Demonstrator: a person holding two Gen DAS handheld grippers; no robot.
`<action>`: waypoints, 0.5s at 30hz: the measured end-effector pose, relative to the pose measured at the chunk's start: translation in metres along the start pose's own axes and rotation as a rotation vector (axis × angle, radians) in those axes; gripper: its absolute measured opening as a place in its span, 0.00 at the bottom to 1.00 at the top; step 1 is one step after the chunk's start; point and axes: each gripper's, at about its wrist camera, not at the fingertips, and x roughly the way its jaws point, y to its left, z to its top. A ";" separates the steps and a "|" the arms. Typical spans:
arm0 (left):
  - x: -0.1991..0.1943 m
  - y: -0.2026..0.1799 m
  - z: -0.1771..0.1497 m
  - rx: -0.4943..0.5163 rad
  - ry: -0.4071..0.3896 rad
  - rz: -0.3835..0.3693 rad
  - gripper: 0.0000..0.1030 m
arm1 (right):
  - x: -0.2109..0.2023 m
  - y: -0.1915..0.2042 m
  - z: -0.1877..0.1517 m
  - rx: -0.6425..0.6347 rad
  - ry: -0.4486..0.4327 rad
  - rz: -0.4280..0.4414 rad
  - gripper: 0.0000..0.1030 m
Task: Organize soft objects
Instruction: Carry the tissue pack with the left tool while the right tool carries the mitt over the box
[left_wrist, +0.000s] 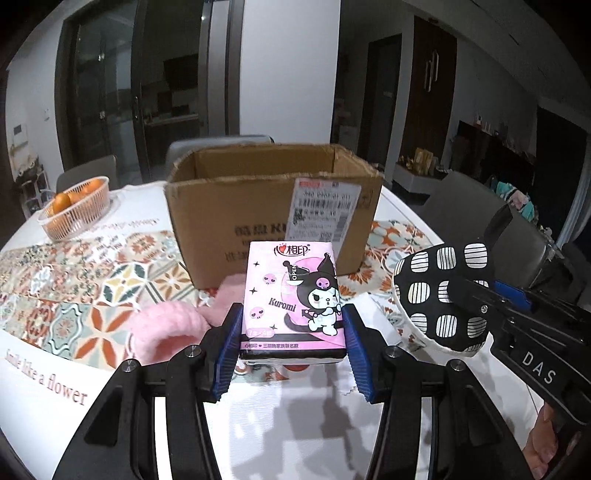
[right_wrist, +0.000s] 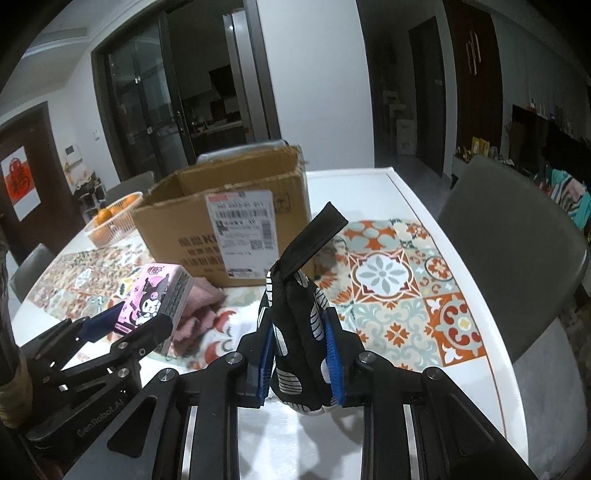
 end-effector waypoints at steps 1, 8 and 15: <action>-0.004 0.001 0.001 -0.002 -0.008 0.000 0.50 | -0.003 0.002 0.001 -0.002 -0.006 0.002 0.26; -0.028 0.011 0.009 -0.011 -0.066 0.010 0.50 | -0.024 0.019 0.010 -0.027 -0.072 0.017 0.26; -0.049 0.019 0.021 -0.015 -0.120 0.021 0.50 | -0.039 0.031 0.020 -0.042 -0.132 0.042 0.24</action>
